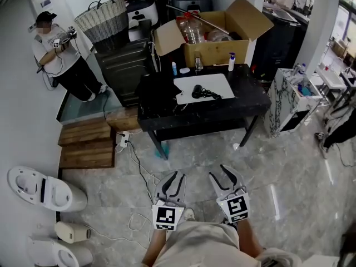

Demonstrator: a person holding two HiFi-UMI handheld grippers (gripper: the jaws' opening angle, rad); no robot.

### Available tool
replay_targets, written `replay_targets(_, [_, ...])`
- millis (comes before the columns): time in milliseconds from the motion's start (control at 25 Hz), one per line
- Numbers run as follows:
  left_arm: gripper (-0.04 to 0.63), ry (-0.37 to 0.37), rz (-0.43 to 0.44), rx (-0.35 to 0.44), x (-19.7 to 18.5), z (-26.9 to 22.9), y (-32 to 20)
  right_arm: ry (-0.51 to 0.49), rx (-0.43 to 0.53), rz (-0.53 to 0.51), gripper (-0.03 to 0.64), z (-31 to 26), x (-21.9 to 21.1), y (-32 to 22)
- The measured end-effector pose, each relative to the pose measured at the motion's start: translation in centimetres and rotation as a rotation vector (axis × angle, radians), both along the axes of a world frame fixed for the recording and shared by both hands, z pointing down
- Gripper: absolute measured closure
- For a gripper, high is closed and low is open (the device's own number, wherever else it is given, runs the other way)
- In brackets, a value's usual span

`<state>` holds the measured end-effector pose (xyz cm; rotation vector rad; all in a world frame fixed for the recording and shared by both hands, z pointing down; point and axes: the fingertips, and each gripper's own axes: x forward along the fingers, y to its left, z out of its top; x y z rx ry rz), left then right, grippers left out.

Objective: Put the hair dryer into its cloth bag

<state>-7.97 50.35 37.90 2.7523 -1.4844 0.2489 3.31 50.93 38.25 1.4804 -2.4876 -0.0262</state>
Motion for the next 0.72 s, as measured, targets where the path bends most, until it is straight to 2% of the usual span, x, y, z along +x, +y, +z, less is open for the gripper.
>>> replay_targets(400, [0.502, 0.029, 0.045, 0.022, -2.8, 0.3, -4.0, 0.003, -0.010, 0.051, 0.436, 0.0, -3.1, -3.3])
replay_targets(560, [0.502, 0.039, 0.053, 0.006, -3.3, 0.6, -5.3, 0.032, 0.004, 0.063, 0.436, 0.0, -3.4, -4.5])
replay_targets(720, [0.499, 0.044, 0.062, -0.001, -3.6, 1.0, -6.7, 0.020, -0.023, 0.088, 0.436, 0.4, -3.5, -5.7])
